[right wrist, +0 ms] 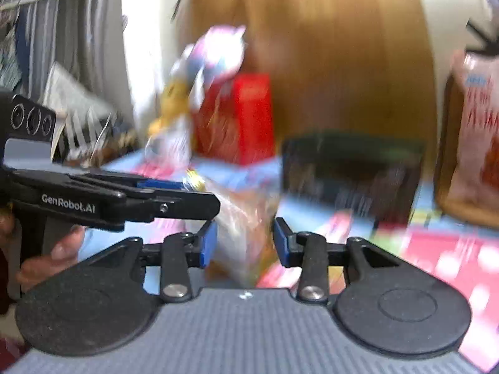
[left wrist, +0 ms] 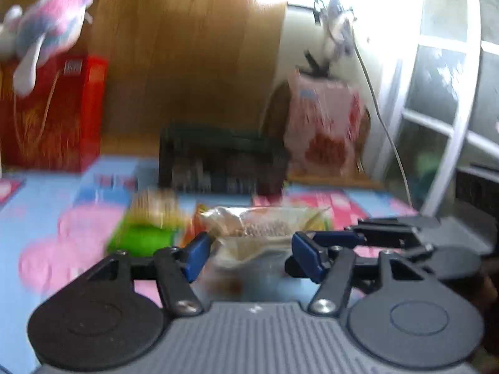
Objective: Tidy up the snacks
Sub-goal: 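Move the left tool back to the snacks toward the golden printed pack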
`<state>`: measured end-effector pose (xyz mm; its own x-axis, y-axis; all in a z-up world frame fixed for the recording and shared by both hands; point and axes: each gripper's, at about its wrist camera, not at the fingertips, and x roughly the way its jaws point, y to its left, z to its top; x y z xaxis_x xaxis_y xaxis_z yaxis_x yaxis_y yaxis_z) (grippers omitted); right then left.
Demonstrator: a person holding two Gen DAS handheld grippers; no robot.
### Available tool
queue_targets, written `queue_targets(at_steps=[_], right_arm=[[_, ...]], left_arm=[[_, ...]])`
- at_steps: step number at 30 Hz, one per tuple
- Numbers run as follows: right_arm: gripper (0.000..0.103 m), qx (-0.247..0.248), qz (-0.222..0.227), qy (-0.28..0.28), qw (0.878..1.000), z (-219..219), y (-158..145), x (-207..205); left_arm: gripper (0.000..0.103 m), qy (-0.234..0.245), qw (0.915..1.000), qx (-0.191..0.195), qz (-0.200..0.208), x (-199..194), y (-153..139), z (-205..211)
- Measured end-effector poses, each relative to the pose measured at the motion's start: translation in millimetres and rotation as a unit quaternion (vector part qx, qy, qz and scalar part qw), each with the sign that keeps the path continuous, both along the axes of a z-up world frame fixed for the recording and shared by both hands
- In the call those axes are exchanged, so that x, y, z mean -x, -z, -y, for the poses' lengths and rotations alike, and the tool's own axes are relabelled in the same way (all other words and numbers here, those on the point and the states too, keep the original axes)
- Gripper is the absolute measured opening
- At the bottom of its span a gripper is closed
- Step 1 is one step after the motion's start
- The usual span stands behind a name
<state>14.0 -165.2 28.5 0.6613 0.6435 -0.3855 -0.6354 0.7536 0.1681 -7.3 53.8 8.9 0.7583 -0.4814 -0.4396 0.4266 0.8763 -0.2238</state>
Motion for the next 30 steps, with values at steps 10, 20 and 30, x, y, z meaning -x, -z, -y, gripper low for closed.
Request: queue_targets(at_steps=[10,20,30], right_arm=[[0.058,-0.008,-0.084,-0.049,0.995,11,10,24],[0.083,0.041,-0.048,-0.069,0.996,8,16,35],[0.052,0.091,-0.016,-0.066,0.994,-30,23,26]], left_arm=[[0.079,0.021,0.9928,0.104,-0.056,31,-6,-50],[0.076,-0.005,0.974,0.14,-0.178,-9,27,-34],[0.047,-0.016,0.9801,0.121,-0.157,-7,21,-28]])
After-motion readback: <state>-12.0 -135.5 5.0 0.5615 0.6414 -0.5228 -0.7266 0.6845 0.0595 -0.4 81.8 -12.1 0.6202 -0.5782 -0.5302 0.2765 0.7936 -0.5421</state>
